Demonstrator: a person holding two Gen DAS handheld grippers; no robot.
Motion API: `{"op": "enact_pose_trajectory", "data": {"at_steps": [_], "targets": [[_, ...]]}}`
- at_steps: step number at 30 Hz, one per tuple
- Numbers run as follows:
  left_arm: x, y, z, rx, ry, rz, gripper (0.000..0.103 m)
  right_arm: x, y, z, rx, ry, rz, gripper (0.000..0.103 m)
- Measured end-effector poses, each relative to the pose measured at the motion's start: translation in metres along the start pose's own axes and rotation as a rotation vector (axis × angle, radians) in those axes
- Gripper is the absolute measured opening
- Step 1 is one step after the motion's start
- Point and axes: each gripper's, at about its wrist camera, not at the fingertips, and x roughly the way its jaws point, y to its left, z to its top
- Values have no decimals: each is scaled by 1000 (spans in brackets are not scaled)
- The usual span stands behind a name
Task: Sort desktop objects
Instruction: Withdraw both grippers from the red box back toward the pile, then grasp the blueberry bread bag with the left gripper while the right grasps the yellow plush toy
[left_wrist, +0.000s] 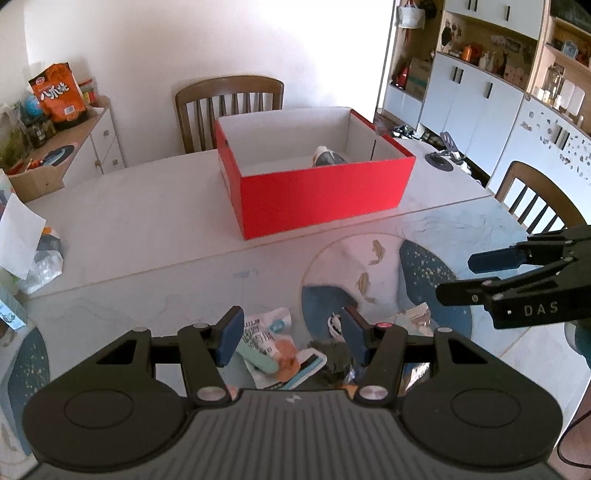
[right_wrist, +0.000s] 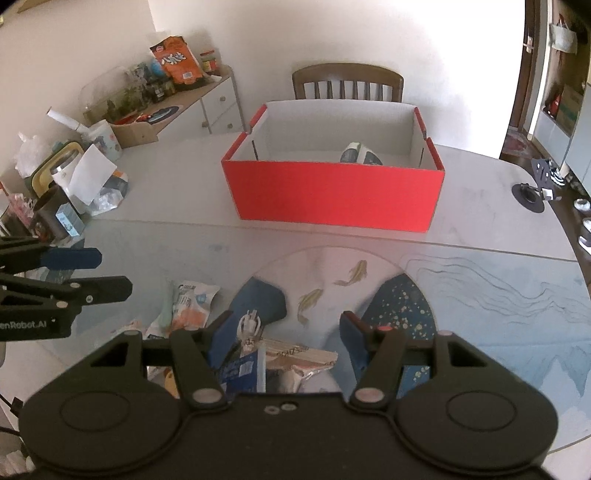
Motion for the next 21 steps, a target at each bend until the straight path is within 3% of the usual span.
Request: {"op": "enact_pose_trajectory", "data": {"at_steps": [7, 11, 14, 21], "targets": [[5, 3, -17, -20, 21, -9, 85, -1, 9, -18, -24, 0, 18, 62], [8, 6, -26, -20, 27, -10, 89, -4, 19, -27, -48, -11, 44, 62], [9, 10, -34, -23, 36, -5, 101, -3, 25, -34, -62, -9, 65, 62], [13, 19, -52, -18, 54, -11, 102, -1, 41, -48, -87, -4, 85, 63]]}}
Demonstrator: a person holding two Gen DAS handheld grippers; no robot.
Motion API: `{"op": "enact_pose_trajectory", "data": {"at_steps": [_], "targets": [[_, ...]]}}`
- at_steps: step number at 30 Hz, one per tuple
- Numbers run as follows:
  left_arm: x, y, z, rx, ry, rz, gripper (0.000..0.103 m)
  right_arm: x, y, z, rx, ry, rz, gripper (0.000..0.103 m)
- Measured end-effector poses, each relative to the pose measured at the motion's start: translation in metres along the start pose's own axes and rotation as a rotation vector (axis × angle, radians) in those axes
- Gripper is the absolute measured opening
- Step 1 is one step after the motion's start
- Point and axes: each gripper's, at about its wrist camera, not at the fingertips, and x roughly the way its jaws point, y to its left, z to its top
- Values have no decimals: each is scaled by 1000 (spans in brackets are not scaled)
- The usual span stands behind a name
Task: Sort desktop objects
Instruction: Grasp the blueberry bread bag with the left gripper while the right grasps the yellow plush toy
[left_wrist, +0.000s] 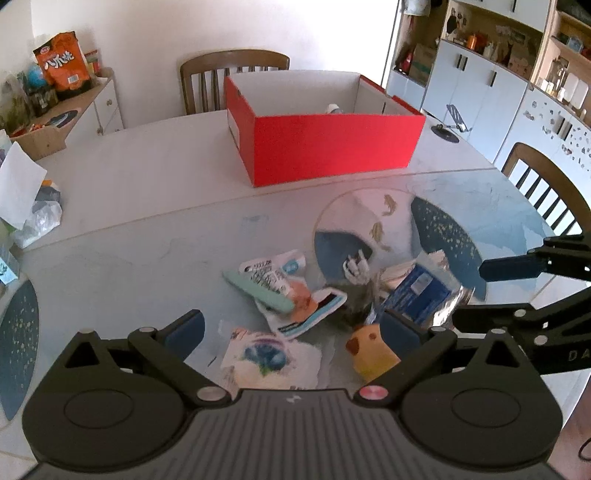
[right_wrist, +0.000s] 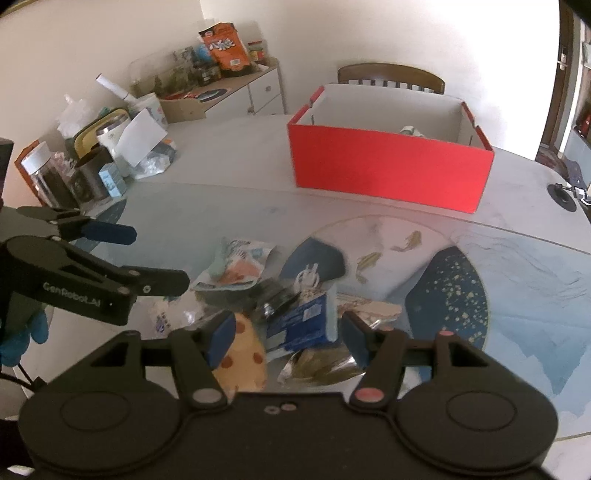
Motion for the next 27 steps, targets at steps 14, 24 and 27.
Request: {"op": "enact_pose_trajectory", "data": {"at_steps": [14, 24, 27], "targets": [[14, 13, -27, 91, 10, -72, 103, 7, 18, -18, -33, 28, 8, 63], [34, 23, -36, 157, 28, -124, 103, 19, 34, -30, -67, 64, 0, 63], [41, 25, -37, 157, 36, -120, 103, 25, 36, -30, -70, 69, -11, 63]]}}
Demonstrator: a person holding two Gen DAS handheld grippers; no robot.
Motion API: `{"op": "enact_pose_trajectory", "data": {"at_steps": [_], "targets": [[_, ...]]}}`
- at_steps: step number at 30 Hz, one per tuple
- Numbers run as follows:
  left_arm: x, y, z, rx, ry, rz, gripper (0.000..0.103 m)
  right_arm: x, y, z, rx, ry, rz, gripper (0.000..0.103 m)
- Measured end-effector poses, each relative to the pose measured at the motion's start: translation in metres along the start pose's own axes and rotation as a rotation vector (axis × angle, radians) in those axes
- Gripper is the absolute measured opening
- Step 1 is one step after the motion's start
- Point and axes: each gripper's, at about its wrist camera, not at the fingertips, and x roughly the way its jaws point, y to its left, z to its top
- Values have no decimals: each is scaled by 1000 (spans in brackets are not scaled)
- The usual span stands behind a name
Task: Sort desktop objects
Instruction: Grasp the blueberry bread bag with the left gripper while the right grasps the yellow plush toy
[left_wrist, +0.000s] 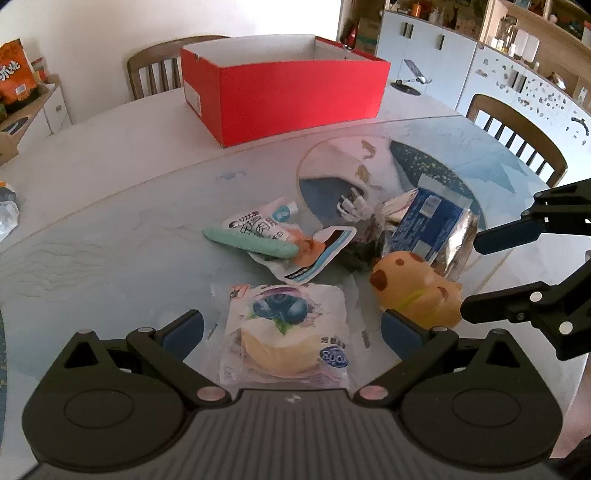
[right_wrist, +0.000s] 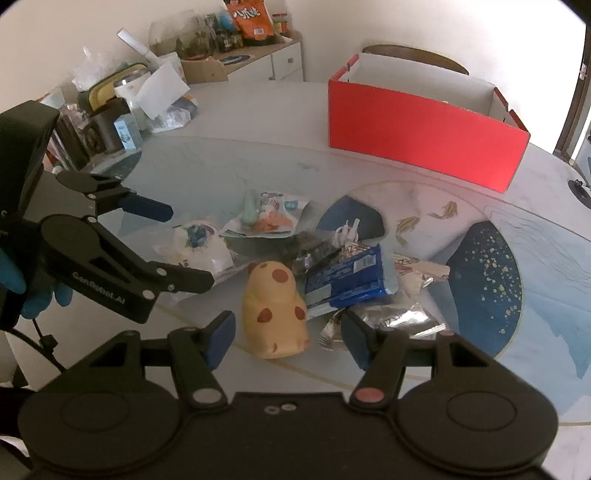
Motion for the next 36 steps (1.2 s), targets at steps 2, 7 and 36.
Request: {"op": "enact_pose_trajectory", "data": {"at_steps": [2, 7, 36], "targets": [[4, 1, -1, 1, 4, 10, 103, 4, 2, 0, 0, 0, -7, 63], [11, 5, -3, -11, 16, 5, 103, 17, 10, -1, -1, 9, -36, 63], [17, 18, 1, -90, 8, -49, 91, 44, 20, 3, 0, 57, -71, 49]]}}
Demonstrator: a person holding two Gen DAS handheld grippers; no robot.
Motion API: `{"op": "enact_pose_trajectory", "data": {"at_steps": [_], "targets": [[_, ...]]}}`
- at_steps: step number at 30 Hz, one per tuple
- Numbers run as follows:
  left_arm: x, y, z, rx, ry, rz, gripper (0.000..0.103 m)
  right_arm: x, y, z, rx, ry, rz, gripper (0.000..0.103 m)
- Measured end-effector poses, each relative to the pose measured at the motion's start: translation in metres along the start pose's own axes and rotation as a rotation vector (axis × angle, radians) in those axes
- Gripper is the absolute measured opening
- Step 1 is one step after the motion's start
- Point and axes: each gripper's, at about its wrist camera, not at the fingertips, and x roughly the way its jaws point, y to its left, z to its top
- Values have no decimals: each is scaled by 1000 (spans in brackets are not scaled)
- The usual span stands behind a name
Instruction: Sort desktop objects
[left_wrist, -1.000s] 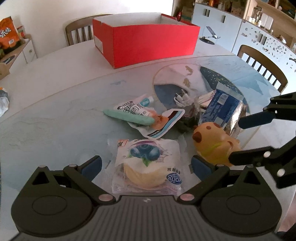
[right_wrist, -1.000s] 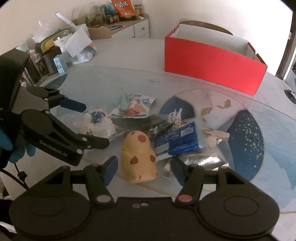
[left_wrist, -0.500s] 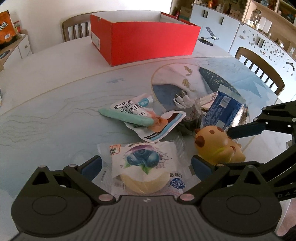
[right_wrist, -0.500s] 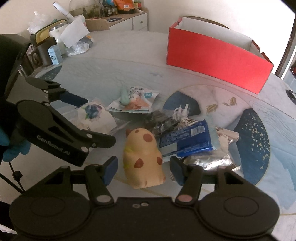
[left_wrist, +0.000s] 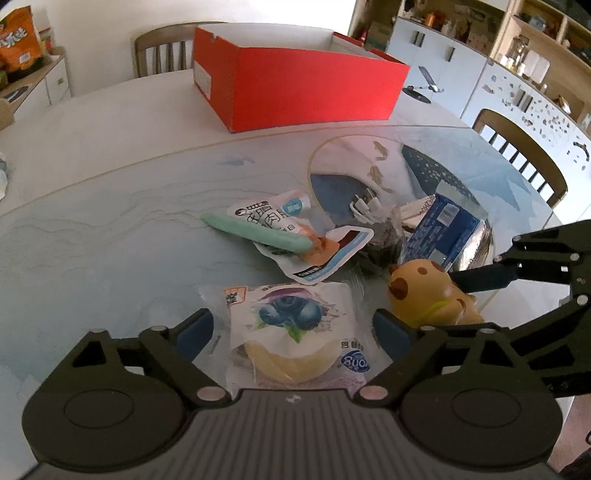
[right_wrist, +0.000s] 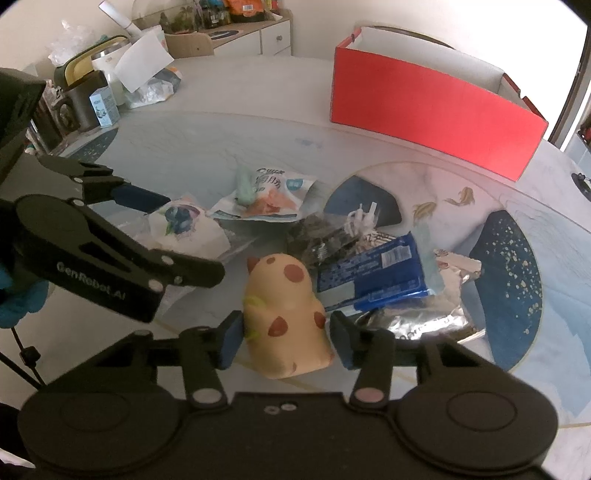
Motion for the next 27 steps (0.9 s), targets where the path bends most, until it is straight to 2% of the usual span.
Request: {"op": "enact_pose_trajectory", "data": {"at_steps": [3, 7, 13, 19, 27], "targets": [[-2, 2, -1, -14, 0, 5, 86, -1, 2, 0, -3, 1, -2, 48], [-7, 1, -1, -31, -3, 13, 74, -2, 1, 0, 9, 0, 1, 47], [-14, -3, -2, -53, 1, 27, 63, -3, -1, -2, 19, 2, 9, 45], [-25, -6, -7, -82, -9, 27, 58, -10, -3, -4, 26, -6, 24, 44], [-46, -16, -12, -108, -41, 6, 58, -23, -6, -5, 35, -22, 45, 44]]}}
